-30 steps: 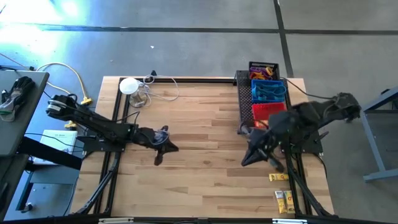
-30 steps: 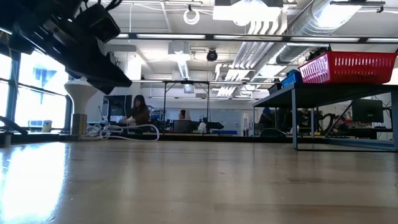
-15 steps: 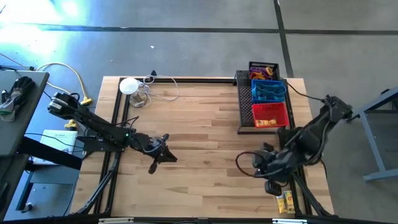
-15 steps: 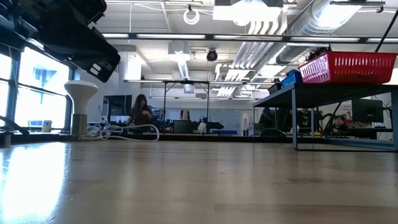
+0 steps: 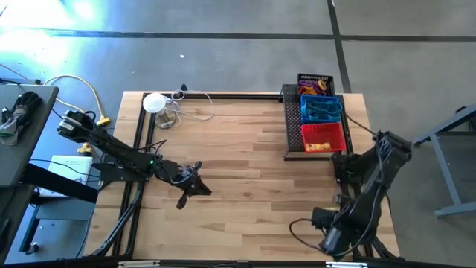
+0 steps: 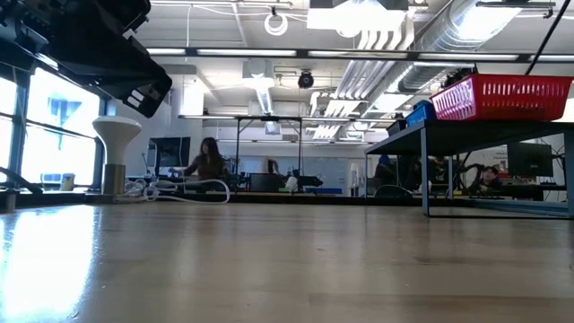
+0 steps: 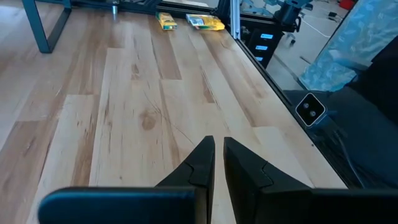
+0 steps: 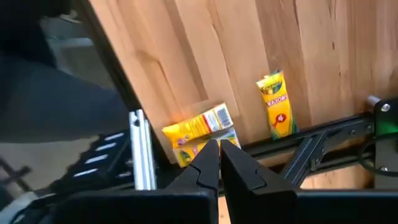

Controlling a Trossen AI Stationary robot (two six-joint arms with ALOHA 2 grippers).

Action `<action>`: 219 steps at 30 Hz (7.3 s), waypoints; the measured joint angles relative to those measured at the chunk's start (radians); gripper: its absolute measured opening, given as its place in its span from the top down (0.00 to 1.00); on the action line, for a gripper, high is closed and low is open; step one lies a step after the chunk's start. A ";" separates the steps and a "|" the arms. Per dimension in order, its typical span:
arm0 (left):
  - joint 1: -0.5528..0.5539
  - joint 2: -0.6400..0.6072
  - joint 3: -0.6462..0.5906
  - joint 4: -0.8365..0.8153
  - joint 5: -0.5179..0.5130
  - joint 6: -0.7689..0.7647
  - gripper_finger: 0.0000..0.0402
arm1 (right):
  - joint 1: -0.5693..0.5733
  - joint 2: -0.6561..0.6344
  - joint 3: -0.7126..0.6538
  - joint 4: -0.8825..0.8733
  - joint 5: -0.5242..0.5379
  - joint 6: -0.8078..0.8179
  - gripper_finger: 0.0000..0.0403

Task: Pick & Place Office Desk Supplies
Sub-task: Put the top crayon box into the red bin on the shelf, then put the crayon box into the red bin on the shelf

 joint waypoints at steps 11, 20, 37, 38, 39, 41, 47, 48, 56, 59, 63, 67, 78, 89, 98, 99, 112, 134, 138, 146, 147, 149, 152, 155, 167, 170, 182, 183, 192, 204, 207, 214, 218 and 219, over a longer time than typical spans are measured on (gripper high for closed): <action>0.000 0.000 0.000 0.002 -0.003 0.001 0.93 | 0.014 0.103 0.000 -0.107 -0.006 0.029 0.99; 0.000 -0.001 0.000 0.008 -0.003 0.041 0.93 | 0.014 0.103 0.000 -0.115 -0.096 0.062 0.86; 0.000 -0.001 0.000 0.017 -0.003 0.069 0.93 | 0.129 0.100 -0.171 -0.059 0.127 -0.062 0.42; 0.000 -0.001 0.000 0.017 -0.003 0.077 0.93 | 0.136 0.100 -0.194 -0.034 0.126 -0.061 0.42; 0.000 -0.001 0.000 0.017 -0.003 0.087 0.93 | 0.142 0.100 -0.217 -0.009 0.126 -0.061 0.42; 0.000 -0.001 0.000 0.016 -0.003 0.094 0.93 | 0.150 0.100 -0.261 0.034 0.123 -0.069 0.42; 0.001 -0.001 0.000 0.027 -0.004 0.103 0.93 | 0.149 0.100 -0.381 0.148 0.129 -0.122 0.43; 0.001 -0.001 0.000 0.032 -0.004 0.109 0.93 | 0.149 0.099 -0.400 0.163 0.128 -0.138 0.43; 0.001 -0.001 0.000 0.048 -0.004 0.115 0.93 | 0.148 0.099 -0.578 0.318 0.067 -0.156 0.43; 0.001 -0.001 0.000 0.048 -0.004 0.115 0.93 | 0.143 0.099 -0.608 0.345 0.073 -0.156 0.43; 0.001 -0.001 0.000 0.051 -0.004 0.115 0.93 | 0.116 0.096 -0.644 0.376 0.034 -0.164 0.43; 0.001 -0.001 0.000 0.051 -0.004 0.115 0.93 | 0.079 0.092 -0.689 0.467 -0.021 -0.220 0.43; 0.001 -0.001 0.000 0.051 -0.003 0.096 0.93 | 0.028 0.096 -0.701 0.499 -0.088 -0.287 0.60; 0.001 -0.001 0.000 0.051 -0.003 0.093 0.93 | 0.027 0.082 -0.581 0.341 -0.056 -0.258 0.81; 0.001 -0.001 0.000 0.051 -0.003 0.093 0.93 | 0.015 -0.043 -0.280 -0.125 0.231 -0.203 0.82; 0.001 -0.001 0.000 0.051 -0.003 0.093 0.93 | 0.008 -0.078 -0.266 -0.103 0.264 -0.229 0.83; 0.001 -0.001 0.000 0.050 -0.003 0.097 0.93 | -0.140 -0.380 -0.220 -0.115 0.478 -0.285 0.83; 0.001 -0.001 0.000 0.035 -0.003 0.097 0.93 | -0.626 -0.538 -0.220 -0.115 0.675 -0.603 0.83; 0.001 -0.001 0.000 0.017 -0.003 0.096 0.93 | -0.688 -0.538 -0.220 -0.116 0.623 -0.647 0.83; 0.001 -0.001 0.000 0.009 -0.003 0.086 0.93 | -0.771 -0.538 -0.242 -0.116 0.629 -0.731 0.71; 0.001 -0.001 0.000 0.009 -0.003 0.086 0.93 | -0.783 -0.537 -0.251 -0.115 0.632 -0.735 0.70; 0.001 -0.001 0.000 0.009 -0.003 0.086 0.93 | -0.807 -0.538 -0.269 -0.115 0.622 -0.760 0.68; 0.001 -0.001 0.000 0.009 -0.003 0.086 0.93 | -0.829 -0.537 -0.283 -0.117 0.589 -0.754 0.65; 0.001 -0.001 0.000 0.009 -0.003 0.086 0.93 | -0.840 -0.537 -0.283 -0.116 0.580 -0.754 0.61; 0.001 -0.001 0.000 0.010 -0.003 0.092 0.93 | -0.839 -0.538 -0.249 -0.116 0.593 -0.810 0.51; 0.001 -0.001 0.000 0.010 -0.003 0.094 0.93 | -0.839 -0.538 -0.197 -0.115 0.576 -0.804 0.53; 0.001 -0.001 0.000 0.010 -0.003 0.116 0.93 | -0.682 -0.525 -0.118 0.234 0.075 -0.836 0.57; 0.001 -0.001 0.000 0.010 -0.003 0.117 0.93 | -0.652 -0.516 -0.118 0.285 0.070 -0.841 0.57; 0.001 -0.001 0.000 0.010 -0.003 0.097 0.93 | -0.357 -0.373 -0.118 0.453 -0.023 -0.663 0.57; 0.001 0.000 0.000 0.015 -0.003 0.087 0.93 | -0.100 -0.065 -0.118 0.118 -0.146 0.057 0.57; 0.001 0.000 0.000 0.015 -0.003 0.085 0.93 | -0.062 0.003 -0.118 0.074 -0.227 0.218 0.57; 0.001 0.000 0.000 0.015 -0.003 0.067 0.93 | 0.041 0.069 -0.119 0.083 -0.236 0.524 0.57; 0.001 0.000 0.000 0.015 -0.003 0.067 0.93 | 0.094 0.073 -0.121 0.099 -0.096 0.716 0.57; 0.001 0.000 0.000 0.015 -0.003 0.067 0.93 | 0.106 0.073 -0.126 0.113 -0.070 0.760 0.57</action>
